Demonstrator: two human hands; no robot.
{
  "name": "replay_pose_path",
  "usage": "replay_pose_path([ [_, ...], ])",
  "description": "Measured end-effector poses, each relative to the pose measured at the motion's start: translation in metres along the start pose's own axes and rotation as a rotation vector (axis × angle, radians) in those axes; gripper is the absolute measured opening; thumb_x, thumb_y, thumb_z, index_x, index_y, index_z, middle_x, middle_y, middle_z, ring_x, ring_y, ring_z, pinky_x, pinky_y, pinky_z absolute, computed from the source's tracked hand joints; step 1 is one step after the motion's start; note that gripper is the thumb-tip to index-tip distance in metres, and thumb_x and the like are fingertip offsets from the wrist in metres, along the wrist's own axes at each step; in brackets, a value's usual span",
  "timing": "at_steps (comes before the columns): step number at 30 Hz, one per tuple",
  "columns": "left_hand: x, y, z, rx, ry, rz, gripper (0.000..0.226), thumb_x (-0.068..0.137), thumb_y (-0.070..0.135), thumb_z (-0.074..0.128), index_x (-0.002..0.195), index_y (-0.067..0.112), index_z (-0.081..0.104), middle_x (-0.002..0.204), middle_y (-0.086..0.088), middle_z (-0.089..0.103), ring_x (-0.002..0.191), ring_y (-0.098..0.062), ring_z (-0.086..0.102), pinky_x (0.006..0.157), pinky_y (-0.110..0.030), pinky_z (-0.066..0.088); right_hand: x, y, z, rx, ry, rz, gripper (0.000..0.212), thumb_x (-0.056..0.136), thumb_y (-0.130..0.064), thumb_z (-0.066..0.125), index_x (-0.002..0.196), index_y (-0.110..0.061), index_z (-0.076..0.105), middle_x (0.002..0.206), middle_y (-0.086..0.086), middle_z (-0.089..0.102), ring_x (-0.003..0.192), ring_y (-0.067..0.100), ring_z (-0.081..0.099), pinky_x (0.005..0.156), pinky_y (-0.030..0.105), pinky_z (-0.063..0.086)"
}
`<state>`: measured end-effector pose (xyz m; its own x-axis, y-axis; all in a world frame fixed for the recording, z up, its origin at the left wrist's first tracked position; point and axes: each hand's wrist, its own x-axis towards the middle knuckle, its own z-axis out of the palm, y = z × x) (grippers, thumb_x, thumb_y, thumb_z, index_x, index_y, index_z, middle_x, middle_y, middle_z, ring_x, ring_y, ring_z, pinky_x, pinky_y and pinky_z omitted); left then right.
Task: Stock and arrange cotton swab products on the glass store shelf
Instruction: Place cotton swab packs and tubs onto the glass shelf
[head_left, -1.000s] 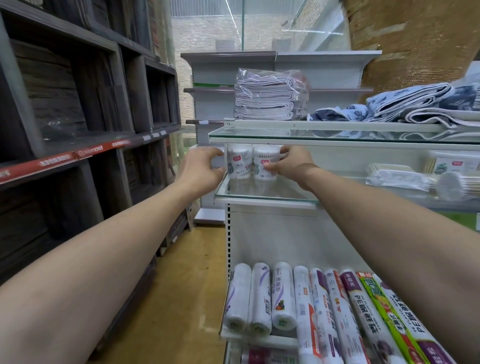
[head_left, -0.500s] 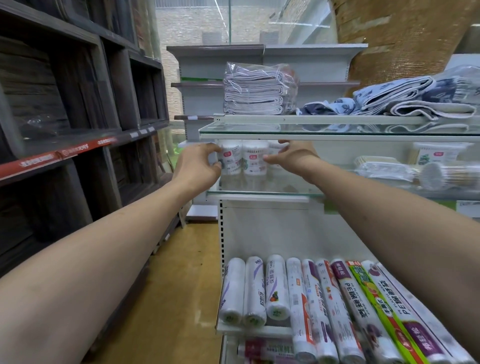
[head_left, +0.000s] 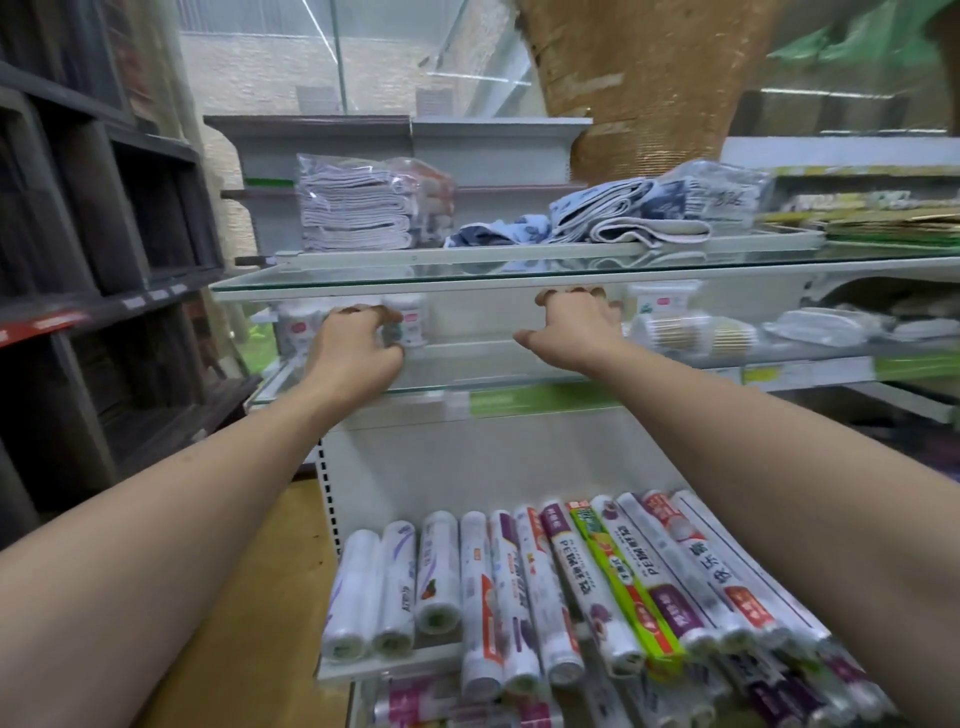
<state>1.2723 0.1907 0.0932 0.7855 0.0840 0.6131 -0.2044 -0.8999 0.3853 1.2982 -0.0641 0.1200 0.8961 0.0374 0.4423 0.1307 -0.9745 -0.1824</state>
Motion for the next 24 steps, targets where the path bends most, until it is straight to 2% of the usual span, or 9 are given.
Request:
replay_pose_path([
  [3, -0.005, 0.024, 0.013, -0.013, -0.001, 0.022, 0.042, 0.084, 0.022, 0.062, 0.125, 0.023, 0.069, 0.125, -0.012, 0.068, 0.124, -0.033, 0.054, 0.100, -0.037, 0.046, -0.005, 0.038, -0.007, -0.096, 0.006, 0.080, 0.065, 0.089, -0.066, 0.051, 0.136, -0.021, 0.054, 0.139, 0.018, 0.051, 0.131, 0.039, 0.038, 0.110, 0.058, 0.027],
  [6, -0.009, 0.050, 0.024, -0.025, -0.009, 0.043, 0.040, 0.087, 0.019, 0.064, 0.126, 0.021, 0.068, 0.128, -0.012, 0.066, 0.125, -0.033, 0.053, 0.102, -0.037, 0.044, -0.011, 0.073, -0.011, -0.127, 0.036, 0.157, 0.064, 0.087, -0.066, 0.053, 0.132, -0.020, 0.055, 0.138, 0.019, 0.048, 0.130, 0.039, 0.039, 0.109, 0.057, 0.029],
  [12, -0.017, 0.087, 0.037, -0.011, -0.029, 0.100, 0.042, 0.085, 0.022, 0.065, 0.127, 0.021, 0.067, 0.131, -0.009, 0.065, 0.125, -0.033, 0.054, 0.105, -0.041, 0.045, -0.018, 0.121, -0.014, 0.095, 0.003, 0.269, 0.071, 0.080, -0.059, 0.067, 0.135, -0.018, 0.049, 0.138, 0.024, 0.042, 0.127, 0.042, 0.042, 0.102, 0.046, 0.039],
  [18, -0.024, 0.099, 0.036, 0.023, -0.021, 0.085, 0.043, 0.086, 0.022, 0.064, 0.129, 0.021, 0.067, 0.131, -0.009, 0.065, 0.125, -0.032, 0.053, 0.105, -0.042, 0.044, -0.015, 0.130, -0.012, 0.153, 0.013, 0.279, 0.064, 0.083, -0.051, 0.066, 0.141, -0.029, 0.046, 0.135, 0.023, 0.047, 0.124, 0.042, 0.048, 0.103, 0.045, 0.040],
  [24, -0.033, 0.093, 0.032, 0.053, 0.000, 0.054, 0.043, 0.088, 0.020, 0.064, 0.131, 0.017, 0.066, 0.132, -0.009, 0.065, 0.127, -0.031, 0.051, 0.107, -0.041, 0.040, -0.008, 0.119, -0.002, 0.231, 0.033, 0.186, 0.055, 0.086, -0.039, 0.068, 0.137, -0.031, 0.047, 0.139, 0.020, 0.035, 0.133, 0.039, 0.033, 0.108, 0.044, 0.034],
])
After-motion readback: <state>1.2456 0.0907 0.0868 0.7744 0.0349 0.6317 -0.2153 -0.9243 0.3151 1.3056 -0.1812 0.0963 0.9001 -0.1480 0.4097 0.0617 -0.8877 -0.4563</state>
